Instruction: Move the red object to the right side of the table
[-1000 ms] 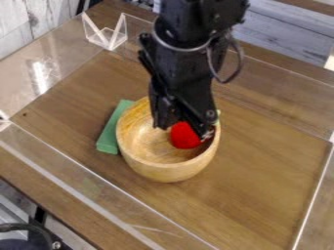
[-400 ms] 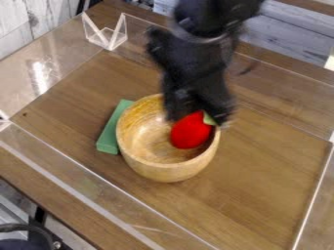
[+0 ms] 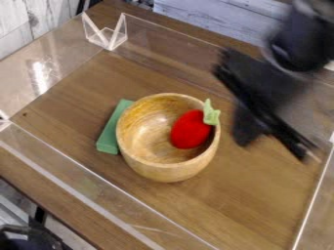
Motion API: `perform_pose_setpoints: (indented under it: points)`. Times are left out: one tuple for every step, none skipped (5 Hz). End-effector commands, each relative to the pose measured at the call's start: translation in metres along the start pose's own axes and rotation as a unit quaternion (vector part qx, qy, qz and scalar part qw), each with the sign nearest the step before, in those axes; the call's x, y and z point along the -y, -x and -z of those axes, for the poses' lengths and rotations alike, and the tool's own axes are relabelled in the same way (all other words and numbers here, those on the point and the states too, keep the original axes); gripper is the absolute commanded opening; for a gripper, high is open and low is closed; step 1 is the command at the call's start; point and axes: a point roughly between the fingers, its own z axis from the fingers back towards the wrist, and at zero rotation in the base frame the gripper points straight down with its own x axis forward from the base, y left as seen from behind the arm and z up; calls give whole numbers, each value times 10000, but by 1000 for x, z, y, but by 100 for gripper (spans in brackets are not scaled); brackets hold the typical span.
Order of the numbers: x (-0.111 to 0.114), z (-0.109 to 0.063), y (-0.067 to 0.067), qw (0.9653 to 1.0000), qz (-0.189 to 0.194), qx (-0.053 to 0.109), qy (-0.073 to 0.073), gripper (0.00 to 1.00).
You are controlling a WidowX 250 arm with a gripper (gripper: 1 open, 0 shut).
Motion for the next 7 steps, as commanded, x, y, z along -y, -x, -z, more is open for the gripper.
perform_pose_setpoints:
  points:
    - [5,-12,-5,9993,-229,297,-56,100]
    - [-4,-13,-1,9996,-137,206,-164,0]
    - [-16,-14,5,9995,-37,95,-283,0]
    - [-26,-18,11,9989,117,33,-463,0]
    - [-38,-30,25,9973,72,-25,-728,0]
    - [-49,-40,39,9954,-12,52,-958,0]
    - [-26,-51,37,9940,-134,234,-1057,0]
